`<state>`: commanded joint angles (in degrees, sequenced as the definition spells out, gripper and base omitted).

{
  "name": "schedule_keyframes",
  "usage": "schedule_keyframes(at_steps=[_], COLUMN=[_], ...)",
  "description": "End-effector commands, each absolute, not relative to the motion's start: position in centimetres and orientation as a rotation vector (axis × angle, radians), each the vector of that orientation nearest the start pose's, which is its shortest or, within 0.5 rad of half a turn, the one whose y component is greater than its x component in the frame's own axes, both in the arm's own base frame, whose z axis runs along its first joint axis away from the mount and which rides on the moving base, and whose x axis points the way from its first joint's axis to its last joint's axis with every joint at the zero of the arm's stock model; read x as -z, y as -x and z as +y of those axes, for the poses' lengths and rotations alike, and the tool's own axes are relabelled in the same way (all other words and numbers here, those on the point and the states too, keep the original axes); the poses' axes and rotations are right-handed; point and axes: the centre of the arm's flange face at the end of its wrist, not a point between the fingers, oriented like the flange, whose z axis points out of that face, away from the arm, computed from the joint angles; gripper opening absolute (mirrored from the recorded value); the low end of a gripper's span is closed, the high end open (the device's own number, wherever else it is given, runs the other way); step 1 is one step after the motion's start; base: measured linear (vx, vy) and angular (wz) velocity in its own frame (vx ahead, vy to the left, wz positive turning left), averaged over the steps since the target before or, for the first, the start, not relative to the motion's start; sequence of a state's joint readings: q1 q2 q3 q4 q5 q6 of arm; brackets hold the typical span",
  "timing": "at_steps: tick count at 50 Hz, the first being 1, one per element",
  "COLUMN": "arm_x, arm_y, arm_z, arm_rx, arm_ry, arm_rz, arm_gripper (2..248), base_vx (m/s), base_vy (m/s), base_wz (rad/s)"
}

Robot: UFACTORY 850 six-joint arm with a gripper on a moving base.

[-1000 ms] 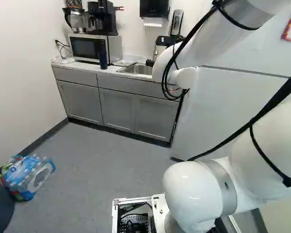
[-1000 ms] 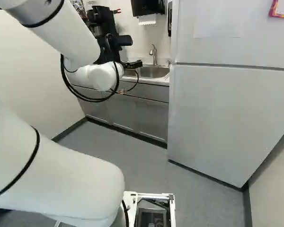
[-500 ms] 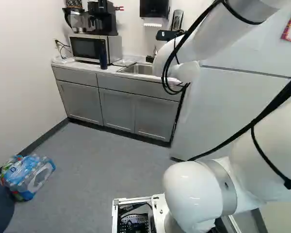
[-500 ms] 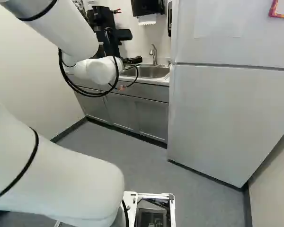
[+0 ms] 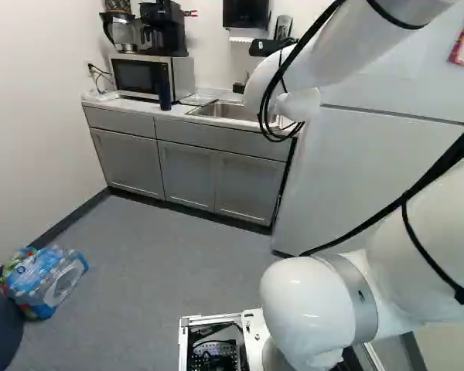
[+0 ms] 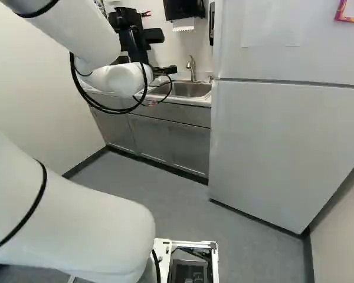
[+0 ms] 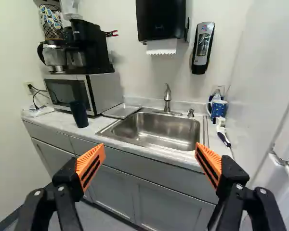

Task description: Rinse the cup and place it in the tray

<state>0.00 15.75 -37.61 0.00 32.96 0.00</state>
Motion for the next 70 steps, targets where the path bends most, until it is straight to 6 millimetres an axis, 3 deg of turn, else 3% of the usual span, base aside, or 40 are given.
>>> schedule_keyframes(at_steps=[70], arm_x=[-66.2], arm_y=[-42.2], arm_z=[0.0], arm_rx=[2.140], arm_ry=[2.300], arm_rz=[0.000], arm_gripper=[247], base_vx=[0.000], base_vy=[0.000], base_wz=[0.000])
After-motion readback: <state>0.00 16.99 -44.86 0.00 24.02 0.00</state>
